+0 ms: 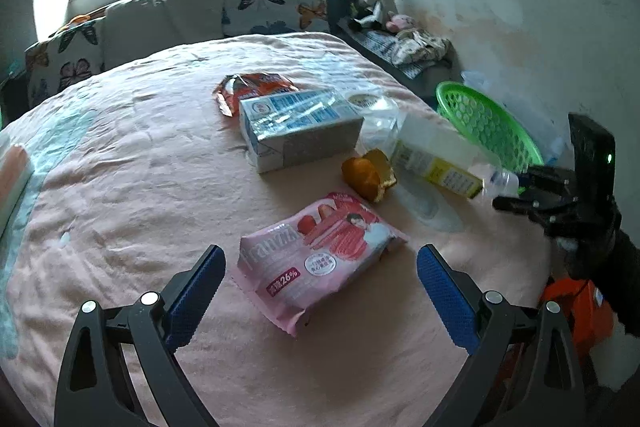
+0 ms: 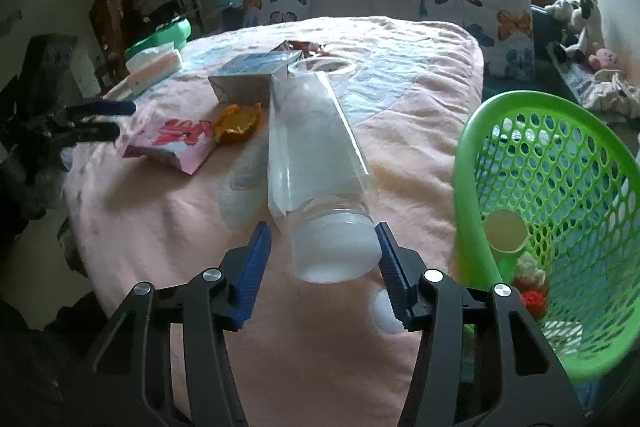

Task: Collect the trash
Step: 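Grasp the pink wet-wipes pack with the left tool while the right tool holds the bottle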

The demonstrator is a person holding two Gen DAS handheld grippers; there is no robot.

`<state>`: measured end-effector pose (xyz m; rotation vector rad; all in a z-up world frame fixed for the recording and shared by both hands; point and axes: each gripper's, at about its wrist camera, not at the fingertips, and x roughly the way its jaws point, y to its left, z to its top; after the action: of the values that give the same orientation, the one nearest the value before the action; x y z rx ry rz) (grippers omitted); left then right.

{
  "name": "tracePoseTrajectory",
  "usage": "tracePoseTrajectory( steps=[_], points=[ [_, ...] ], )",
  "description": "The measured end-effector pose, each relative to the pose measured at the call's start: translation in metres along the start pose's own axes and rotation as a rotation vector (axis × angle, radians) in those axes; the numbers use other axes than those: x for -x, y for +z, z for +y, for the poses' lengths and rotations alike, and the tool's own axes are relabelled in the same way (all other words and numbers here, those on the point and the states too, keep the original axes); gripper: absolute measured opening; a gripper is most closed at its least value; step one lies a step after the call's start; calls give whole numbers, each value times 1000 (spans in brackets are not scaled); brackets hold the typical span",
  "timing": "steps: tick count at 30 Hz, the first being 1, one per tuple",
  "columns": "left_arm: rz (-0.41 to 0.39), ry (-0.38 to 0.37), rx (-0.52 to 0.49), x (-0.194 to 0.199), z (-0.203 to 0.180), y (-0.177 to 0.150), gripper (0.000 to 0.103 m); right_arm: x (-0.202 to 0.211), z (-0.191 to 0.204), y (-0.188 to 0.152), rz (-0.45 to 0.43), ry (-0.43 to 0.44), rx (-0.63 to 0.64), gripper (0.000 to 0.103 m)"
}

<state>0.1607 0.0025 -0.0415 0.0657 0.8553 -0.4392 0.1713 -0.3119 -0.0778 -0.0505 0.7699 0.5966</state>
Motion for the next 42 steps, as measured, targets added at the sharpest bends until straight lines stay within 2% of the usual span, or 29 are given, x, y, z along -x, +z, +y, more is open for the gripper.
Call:
tracePoseTrajectory(
  steps=[4,17,23,24,26,33,34,42],
  points=[
    [20,-12,-63,-6,2,-3,93,3,1,-3,-24,-13,-45,46],
    [75,-49,-188,-39,11,-4,94,0,11,-5,-38,-88,-159,46],
    [61,-69,-214,-44,8,-8,93,-1,17,-5,-40,-132,-168,46],
    [53,-68,-218,-43,7,-8,91,0,18,-6,-46,-140,-171,44],
    [45,-65,-220,-40,5,-9,77,4,20,-5,-61,-147,-180,43],
    [14,-48,-182,-25,2,-11,64,21,26,4,-104,-182,-183,43],
    [13,-46,-177,-22,0,-12,54,25,27,7,-115,-187,-183,43],
    [-2,-49,-97,-5,-2,-12,41,51,27,39,-165,-218,-190,42]
  ],
)
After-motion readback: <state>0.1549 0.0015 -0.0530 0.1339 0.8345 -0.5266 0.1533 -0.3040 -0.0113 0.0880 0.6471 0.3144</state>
